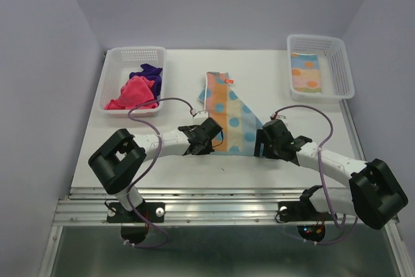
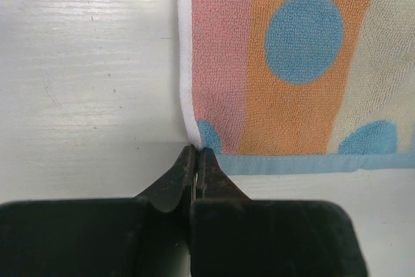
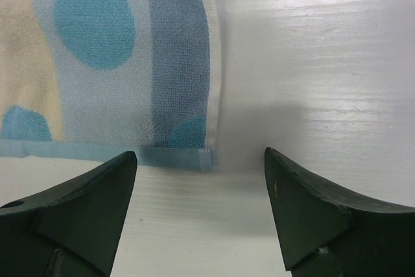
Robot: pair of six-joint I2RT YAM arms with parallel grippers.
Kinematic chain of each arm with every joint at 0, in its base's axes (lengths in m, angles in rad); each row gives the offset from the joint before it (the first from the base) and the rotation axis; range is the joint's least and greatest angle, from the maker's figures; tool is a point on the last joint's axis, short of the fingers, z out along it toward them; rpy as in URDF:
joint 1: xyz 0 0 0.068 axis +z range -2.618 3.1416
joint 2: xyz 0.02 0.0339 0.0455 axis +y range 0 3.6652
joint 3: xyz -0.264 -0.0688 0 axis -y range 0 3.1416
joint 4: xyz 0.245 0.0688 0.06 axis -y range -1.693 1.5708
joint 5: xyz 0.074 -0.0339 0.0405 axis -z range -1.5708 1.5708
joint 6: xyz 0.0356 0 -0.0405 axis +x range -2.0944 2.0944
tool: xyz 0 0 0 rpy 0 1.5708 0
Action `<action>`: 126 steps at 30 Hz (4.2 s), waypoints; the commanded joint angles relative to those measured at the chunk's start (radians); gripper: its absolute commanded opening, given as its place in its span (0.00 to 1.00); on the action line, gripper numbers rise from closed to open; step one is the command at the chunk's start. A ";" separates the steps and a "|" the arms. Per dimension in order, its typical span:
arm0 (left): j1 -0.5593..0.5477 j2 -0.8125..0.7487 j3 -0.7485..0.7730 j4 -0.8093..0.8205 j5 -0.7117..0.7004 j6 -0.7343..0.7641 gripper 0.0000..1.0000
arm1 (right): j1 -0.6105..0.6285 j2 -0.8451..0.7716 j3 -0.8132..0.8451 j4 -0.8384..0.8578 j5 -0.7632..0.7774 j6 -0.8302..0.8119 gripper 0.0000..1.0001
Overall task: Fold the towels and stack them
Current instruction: Flatten out the crumpled towel
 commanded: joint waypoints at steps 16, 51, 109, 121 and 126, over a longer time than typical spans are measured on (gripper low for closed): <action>-0.016 -0.006 -0.121 -0.035 0.052 -0.012 0.00 | 0.048 0.114 0.052 -0.088 0.016 0.075 0.35; -0.018 -0.400 0.288 -0.036 -0.367 0.122 0.00 | 0.117 -0.216 0.306 0.105 0.142 -0.126 0.01; -0.021 -0.779 0.484 0.109 -0.159 0.306 0.00 | 0.117 -0.254 0.983 -0.008 -0.349 -0.241 0.01; -0.038 -0.793 0.482 0.117 -0.075 0.300 0.00 | 0.117 -0.299 0.965 -0.053 -0.358 -0.241 0.01; -0.036 -0.766 0.441 0.148 -0.184 0.333 0.00 | 0.118 -0.296 0.890 0.010 -0.196 -0.267 0.01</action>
